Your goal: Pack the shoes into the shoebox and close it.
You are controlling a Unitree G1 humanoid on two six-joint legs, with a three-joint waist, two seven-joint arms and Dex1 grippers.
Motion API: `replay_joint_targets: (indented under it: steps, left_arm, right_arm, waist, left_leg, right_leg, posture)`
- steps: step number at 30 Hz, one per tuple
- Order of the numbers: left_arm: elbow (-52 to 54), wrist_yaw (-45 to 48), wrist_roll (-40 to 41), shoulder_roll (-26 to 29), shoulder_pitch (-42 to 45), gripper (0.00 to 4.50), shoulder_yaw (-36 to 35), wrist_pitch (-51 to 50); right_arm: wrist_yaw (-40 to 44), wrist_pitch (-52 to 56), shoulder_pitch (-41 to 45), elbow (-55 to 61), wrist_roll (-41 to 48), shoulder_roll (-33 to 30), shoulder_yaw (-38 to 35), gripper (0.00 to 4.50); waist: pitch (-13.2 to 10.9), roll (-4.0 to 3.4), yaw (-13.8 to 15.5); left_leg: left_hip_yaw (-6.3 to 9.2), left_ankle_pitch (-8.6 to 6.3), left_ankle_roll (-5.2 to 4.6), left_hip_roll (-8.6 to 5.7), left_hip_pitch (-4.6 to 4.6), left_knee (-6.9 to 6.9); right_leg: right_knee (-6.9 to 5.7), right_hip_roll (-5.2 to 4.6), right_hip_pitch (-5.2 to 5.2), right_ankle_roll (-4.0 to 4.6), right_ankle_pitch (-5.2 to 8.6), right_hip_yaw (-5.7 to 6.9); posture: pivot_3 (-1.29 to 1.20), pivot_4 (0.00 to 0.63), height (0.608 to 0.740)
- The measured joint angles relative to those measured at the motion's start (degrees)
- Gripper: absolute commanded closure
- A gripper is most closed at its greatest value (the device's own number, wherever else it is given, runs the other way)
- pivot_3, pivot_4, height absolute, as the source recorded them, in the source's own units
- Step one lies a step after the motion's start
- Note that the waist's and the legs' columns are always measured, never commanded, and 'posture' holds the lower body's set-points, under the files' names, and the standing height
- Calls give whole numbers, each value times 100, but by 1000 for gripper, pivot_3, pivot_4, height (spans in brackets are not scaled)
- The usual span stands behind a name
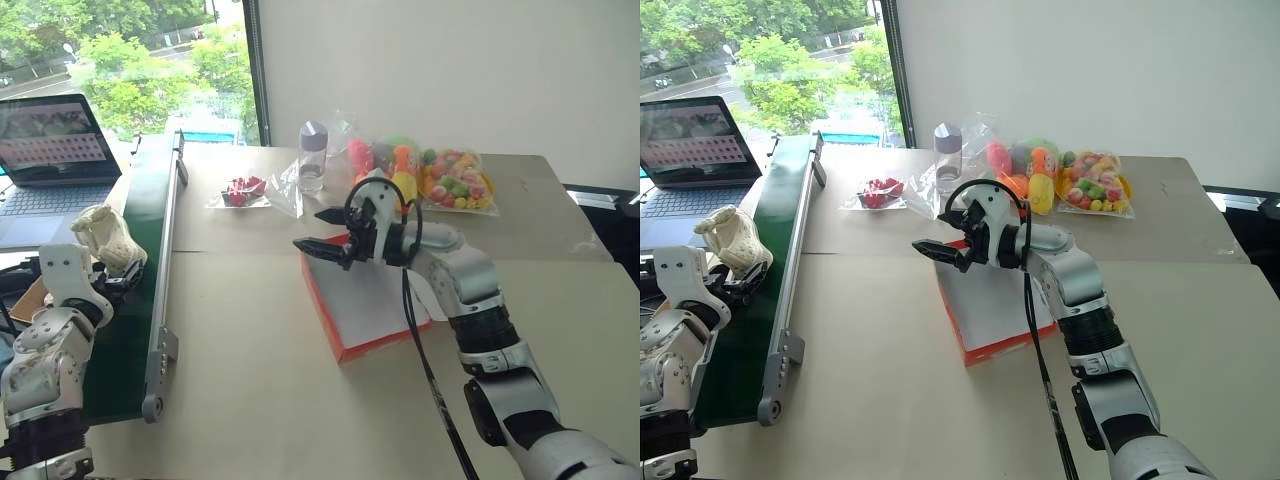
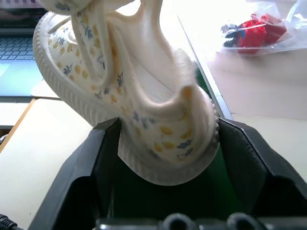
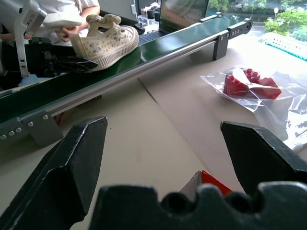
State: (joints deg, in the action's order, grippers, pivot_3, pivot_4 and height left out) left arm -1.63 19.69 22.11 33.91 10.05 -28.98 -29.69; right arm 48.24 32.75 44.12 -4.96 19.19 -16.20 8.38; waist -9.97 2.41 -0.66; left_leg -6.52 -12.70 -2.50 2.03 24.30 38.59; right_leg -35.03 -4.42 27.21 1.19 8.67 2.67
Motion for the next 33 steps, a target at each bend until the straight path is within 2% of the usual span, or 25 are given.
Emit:
replay_joint_targets:
  steps: [8,10,27,33]
  left_arm:
    - [-52,136,1,1,53,4246,46,145]
    - [-58,149,0,1,53,4488,62,146]
    - [153,180,-45,0,190,4488,328,111]
    - [1307,264,277,-7,1125,4488,1012,-363]
  right_arm:
    - [-11,0,0,0,-1,0,5,0]
    - [-16,0,0,0,-2,0,5,0]
    - [-84,5,1,0,25,40,-14,0]
    - [-523,674,293,-43,983,607,-905,0]
  waist:
    - [0,0,-8]
    - [0,0,-8]
    - [-1,1,33]
    - [-5,8,30]
  left_leg:
    - [-1,2,3,3,0,1]
    - [-1,2,3,3,-1,2]
    - [4,3,4,3,8,10]
    - [6,4,0,-2,26,15]
  right_leg:
    - [2,2,-2,-1,1,0]
    - [2,3,-2,-1,-1,1]
    - [4,-2,-6,3,-2,12]
    - [11,0,-5,12,-26,14]
  posture:
    - [0,150,740]
    - [0,150,740]
    - [0,150,740]
    - [0,150,740]
